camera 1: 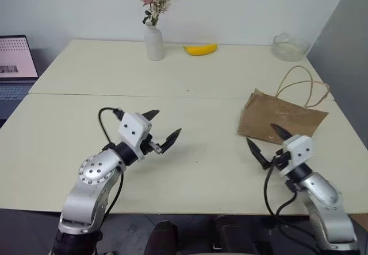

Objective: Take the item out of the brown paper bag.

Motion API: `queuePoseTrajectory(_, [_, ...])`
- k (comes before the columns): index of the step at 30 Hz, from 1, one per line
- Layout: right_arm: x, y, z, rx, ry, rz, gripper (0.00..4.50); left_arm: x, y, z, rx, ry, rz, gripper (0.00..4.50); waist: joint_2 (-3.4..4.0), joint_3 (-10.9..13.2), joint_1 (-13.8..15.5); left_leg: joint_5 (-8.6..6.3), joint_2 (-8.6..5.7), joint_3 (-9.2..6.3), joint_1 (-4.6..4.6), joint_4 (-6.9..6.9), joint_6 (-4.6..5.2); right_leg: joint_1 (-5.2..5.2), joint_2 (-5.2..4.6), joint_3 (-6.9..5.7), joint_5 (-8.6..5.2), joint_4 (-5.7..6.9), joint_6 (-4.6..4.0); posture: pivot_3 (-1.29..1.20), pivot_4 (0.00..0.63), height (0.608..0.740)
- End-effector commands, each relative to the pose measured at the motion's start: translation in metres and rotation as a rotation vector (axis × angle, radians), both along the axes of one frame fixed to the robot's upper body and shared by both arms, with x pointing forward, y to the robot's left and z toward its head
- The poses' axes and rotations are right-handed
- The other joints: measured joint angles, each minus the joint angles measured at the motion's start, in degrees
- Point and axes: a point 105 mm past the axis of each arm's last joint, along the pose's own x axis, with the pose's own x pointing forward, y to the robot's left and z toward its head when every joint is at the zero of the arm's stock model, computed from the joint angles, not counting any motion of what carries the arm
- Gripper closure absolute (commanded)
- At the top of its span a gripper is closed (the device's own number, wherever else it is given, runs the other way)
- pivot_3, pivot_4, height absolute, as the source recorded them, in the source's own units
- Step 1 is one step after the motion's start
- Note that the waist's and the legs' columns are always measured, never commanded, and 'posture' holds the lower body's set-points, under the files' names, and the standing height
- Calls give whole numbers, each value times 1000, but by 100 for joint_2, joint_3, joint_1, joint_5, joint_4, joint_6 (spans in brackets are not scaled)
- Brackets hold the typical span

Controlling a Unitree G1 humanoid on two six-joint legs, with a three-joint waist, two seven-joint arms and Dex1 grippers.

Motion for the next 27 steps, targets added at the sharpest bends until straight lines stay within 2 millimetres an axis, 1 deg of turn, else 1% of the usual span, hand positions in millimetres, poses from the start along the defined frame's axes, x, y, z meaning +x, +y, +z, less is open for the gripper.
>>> queuePoseTrajectory(1, [-13, -22, 31, -15, -75, -80, 0, -6, -23, 15, 2, -9, -170, 26, 0, 0, 3, 0, 0, -2, -1, 0, 0, 0, 1, -2, 0, 1, 0, 0, 150, 740])
queuePoseTrajectory(3, [-16, -39, 44, -15, -82, -131, 0, -4, -32, 21, 2, -14, -220, 26, 1, 1, 3, 0, 0, -2, 0, 2, 0, 1, 3, -1, 0, 3, 0, 0, 150, 740])
queuePoseTrajectory(6, [-13, -55, 60, 11, -88, -176, 0, -4, -37, 21, 7, -9, -263, 26, 2, 0, -47, 1, -1, 1, 8, 4, 0, 4, 6, 3, 1, 8, 2, 0, 150, 740])
queuePoseTrajectory(11, [5, -73, 77, 95, -45, -208, 0, -1, -40, 21, 0, -7, -293, 26, 3, 0, -77, 1, 1, -3, 11, 3, 0, 3, 12, 3, 1, 15, 1, 0, 150, 740])
queuePoseTrajectory(15, [30, -79, 86, 148, 36, -192, 0, -10, -44, 24, -19, 32, -384, 26, 3, 1, -66, 1, -3, 0, 7, 4, 1, 2, 16, 5, 1, 12, 1, 0, 150, 740])
queuePoseTrajectory(20, [56, -89, 90, 184, 137, -223, 0, -21, -47, 28, 0, 61, -479, 26, 2, 1, -65, 1, -9, -1, -4, 1, 2, 0, 17, 3, 1, 2, 2, 0, 150, 740])
queuePoseTrajectory(23, [72, -90, 89, 207, 194, -226, 0, -27, -50, 30, 23, 59, -520, 26, 3, 1, -69, 0, -9, 0, -5, 2, 2, 0, 17, 4, 1, 0, 2, 0, 150, 740])
queuePoseTrajectory(25, [81, -87, 92, 220, 210, -200, 0, -30, -53, 33, 27, 52, -536, 26, 3, 1, -73, 0, -9, 3, -5, 2, 2, -1, 17, 7, 1, 0, 3, 0, 150, 740])
queuePoseTrajectory(27, [87, -86, 95, 214, 221, -195, 402, -31, -55, 35, 26, 48, -540, 0, 4, 2, -67, 0, -8, 0, -6, 1, 2, -1, 18, 4, 1, 0, 3, 0, 150, 740])
